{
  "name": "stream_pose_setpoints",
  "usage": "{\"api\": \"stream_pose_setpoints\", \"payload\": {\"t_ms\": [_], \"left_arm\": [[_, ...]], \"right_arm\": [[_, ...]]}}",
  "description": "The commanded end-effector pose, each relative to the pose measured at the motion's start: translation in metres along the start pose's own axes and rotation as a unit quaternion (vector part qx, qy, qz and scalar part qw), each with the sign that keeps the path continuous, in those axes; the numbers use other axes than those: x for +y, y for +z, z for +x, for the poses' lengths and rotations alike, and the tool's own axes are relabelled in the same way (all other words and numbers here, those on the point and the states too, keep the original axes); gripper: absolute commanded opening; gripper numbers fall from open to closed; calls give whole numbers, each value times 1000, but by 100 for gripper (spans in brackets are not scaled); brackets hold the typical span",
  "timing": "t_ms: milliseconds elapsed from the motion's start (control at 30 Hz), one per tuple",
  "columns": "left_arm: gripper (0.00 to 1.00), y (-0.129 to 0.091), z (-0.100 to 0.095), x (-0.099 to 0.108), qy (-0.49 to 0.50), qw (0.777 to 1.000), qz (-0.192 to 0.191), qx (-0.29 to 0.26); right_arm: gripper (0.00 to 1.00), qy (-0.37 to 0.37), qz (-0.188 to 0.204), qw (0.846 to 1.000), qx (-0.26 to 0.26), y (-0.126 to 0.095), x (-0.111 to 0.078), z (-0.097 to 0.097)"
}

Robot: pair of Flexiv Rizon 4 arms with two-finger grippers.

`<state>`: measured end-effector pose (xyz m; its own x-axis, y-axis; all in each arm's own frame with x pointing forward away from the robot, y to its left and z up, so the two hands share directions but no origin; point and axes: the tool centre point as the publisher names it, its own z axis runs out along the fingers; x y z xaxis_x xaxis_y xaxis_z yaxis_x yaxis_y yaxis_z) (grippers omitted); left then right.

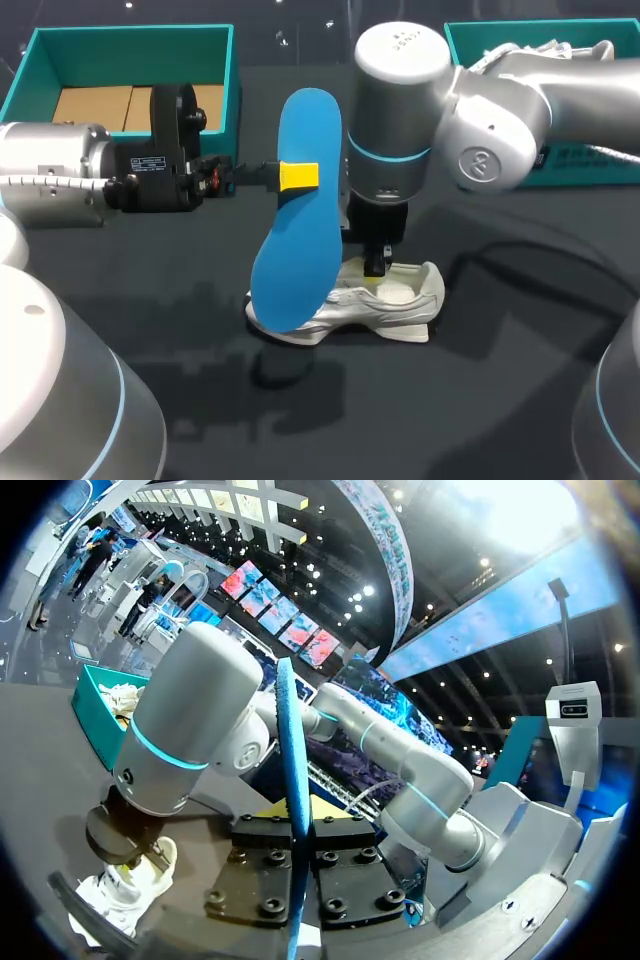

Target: Take the shoe out of the shoebox, open the shoe tongue, remove and reinsert the insole, then place the shoe into the shoebox

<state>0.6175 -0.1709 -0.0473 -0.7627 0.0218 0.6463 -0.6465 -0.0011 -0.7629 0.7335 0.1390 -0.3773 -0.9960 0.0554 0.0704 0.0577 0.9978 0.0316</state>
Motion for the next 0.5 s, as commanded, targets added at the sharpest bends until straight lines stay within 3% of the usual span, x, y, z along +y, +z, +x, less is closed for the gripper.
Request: {"api": "stream_pose_setpoints", "payload": {"t_ms": [33,300,500], "left_arm": [[0,2,-1,0,0,1000,0,0],[0,2,-1,0,0,1000,0,0],[0,2,-1,0,0,1000,0,0]], "right_arm": [[0,6,3,1000,-1,-10,-2,5],[0,76,-2,997,-5,-31,-8,12],[0,173,-26,984,-18,-45,-11,18]]}}
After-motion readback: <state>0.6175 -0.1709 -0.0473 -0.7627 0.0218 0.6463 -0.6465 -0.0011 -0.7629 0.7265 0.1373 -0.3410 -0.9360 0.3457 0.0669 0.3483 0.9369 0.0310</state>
